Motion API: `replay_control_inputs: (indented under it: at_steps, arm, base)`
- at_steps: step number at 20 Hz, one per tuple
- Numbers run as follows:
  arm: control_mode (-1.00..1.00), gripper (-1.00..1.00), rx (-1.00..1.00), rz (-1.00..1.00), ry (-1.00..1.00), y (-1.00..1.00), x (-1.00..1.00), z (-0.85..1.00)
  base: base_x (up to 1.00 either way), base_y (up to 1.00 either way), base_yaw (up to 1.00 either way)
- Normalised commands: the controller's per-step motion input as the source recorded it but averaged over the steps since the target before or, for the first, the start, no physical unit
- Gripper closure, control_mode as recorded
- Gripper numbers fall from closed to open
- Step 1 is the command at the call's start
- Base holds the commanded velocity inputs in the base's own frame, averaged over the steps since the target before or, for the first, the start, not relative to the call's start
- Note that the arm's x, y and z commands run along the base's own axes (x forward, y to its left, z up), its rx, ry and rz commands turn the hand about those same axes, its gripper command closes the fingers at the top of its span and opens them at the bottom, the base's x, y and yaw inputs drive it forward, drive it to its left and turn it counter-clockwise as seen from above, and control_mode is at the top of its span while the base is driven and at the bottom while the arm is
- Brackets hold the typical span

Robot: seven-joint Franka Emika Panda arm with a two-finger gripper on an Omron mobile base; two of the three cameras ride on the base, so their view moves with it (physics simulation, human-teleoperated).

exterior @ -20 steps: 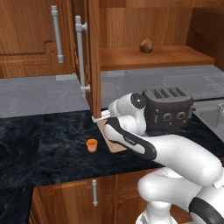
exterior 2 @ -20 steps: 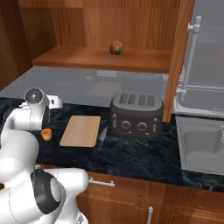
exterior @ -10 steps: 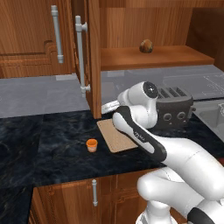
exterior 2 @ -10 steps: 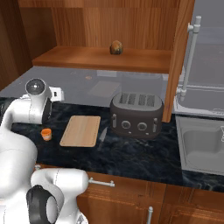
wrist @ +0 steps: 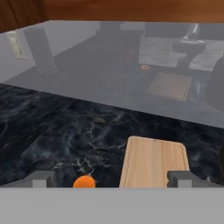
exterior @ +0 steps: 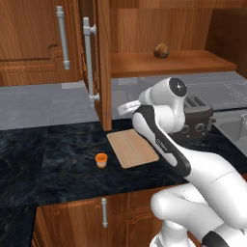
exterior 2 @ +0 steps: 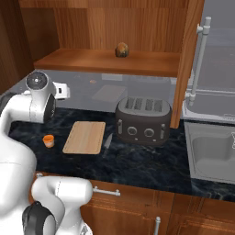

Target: Pick the bread, place it on the cutting board, pick the jam, place it on the counter, and close the cabinet.

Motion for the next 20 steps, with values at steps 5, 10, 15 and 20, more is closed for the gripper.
replay_control_inputs:
  at_steps: [5,10,15,20]
  arm:
    - [-1.0,-1.0,0.0,-0.08,0.0,-0.27,-0.1,0.41]
    - [-1.0,-1.0,0.0,-0.11,0.0,-0.34,-0.14,0.4]
    - [-1.0,-1.0,0.0,-0.09,0.0,-0.35,-0.17,0.36]
    - [-1.0,-1.0,0.0,-0.08,0.0,-0.34,-0.14,0.34]
  base:
    - [0.0,0.0,0.0]
    - [0.0,0.0,0.0]
    - [0.0,0.0,0.0]
    - [0.0,0.0,0.0]
